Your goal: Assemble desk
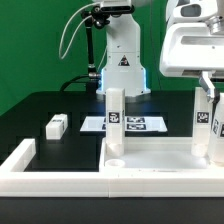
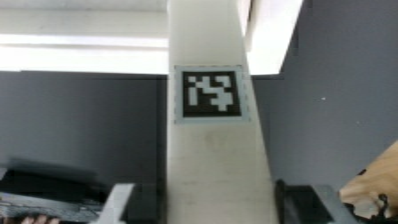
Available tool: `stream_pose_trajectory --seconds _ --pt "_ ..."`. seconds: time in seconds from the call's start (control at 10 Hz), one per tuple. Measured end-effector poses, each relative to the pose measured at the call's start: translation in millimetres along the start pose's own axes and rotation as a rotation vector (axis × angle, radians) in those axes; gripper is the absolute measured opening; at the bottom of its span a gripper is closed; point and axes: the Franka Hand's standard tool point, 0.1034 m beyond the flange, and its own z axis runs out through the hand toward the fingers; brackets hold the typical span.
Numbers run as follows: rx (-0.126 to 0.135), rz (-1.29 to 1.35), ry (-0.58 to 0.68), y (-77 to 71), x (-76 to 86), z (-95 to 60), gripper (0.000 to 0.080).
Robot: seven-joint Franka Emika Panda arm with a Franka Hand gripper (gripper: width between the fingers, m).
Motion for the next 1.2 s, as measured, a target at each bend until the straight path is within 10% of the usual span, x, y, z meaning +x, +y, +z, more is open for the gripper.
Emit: stream_pose_trajectory --seconds 0.2,0.4,0.6,1.2 --pt "0.000 -0.007 -0.001 -0.1 0.1 0.1 0.0287" --pt "0.000 -0.013 -0.001 0.0 0.1 0.1 0.0548" --pt "-0.001 -0.017 -0.001 0.2 0.1 0.2 0.0631" --pt "0.001 -0.043 -0.023 14.9 10.2 -6.0 0.0649"
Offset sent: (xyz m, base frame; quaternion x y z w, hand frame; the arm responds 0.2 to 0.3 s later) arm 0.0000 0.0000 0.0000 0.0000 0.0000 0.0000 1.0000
